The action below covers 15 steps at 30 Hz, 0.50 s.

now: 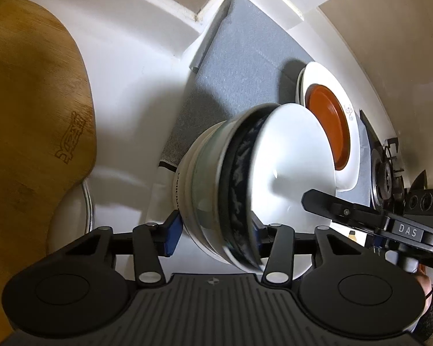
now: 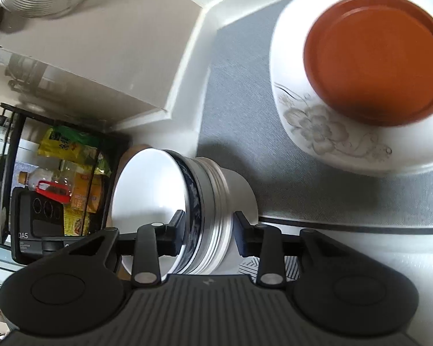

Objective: Organize plates and bowls
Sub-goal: 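Carry the nested bowl stack with both grippers toward the plate stack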

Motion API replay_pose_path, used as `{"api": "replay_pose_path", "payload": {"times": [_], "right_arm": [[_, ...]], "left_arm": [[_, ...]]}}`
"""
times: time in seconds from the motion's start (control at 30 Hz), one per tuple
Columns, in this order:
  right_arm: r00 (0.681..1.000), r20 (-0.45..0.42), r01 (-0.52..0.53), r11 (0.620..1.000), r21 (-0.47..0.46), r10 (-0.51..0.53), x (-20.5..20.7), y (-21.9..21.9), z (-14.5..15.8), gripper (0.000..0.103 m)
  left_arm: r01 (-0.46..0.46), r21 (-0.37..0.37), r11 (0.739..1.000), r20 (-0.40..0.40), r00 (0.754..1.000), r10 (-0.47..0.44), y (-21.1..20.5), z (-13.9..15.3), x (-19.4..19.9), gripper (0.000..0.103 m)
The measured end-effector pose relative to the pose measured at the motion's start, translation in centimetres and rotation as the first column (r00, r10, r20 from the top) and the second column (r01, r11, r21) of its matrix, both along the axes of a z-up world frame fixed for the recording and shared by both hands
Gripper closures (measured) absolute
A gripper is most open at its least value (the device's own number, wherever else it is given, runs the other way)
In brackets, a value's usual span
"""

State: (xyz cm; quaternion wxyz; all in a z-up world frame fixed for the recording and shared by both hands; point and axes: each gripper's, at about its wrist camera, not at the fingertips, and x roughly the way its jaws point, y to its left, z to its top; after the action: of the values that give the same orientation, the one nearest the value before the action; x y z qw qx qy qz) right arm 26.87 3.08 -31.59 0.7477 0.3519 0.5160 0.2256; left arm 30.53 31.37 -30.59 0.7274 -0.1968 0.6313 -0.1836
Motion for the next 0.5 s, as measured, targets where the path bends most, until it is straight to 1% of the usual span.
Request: {"api": "replay_pose_path", "payload": {"times": [0.07,0.27,0.37,0.5], "right_arm": [[1.000,0.004,0.002,1.000,0.006,-0.002,0.1,-0.1,0.3,0.063],[1.000,0.011,0.013,1.000,0.014,-0.013,0.6,-0.3,1.0,0.064],[1.000,0.016,0.020,1.000,0.016,-0.020,0.7,-0.6,1.4,0.064],[0.999,0.029,0.037,0.999,0.022,-0.038,0.8,-1.5,2.3,0.064]], "left_arm": [[-0.002,0.001,1.000,-0.002,1.000,0.002,-0.1,0.4,0.1,0.055],[0.009,0.040,0.999,0.023,1.000,-0.010,-1.0,1.8,0.4,0.055],[0.009,0.045,0.999,0.023,1.000,-0.010,-1.1,2.4,0.4,0.054],[0.021,0.051,0.998,0.042,0.999,-0.023,-1.8,3.7,0.8,0.054]]}}
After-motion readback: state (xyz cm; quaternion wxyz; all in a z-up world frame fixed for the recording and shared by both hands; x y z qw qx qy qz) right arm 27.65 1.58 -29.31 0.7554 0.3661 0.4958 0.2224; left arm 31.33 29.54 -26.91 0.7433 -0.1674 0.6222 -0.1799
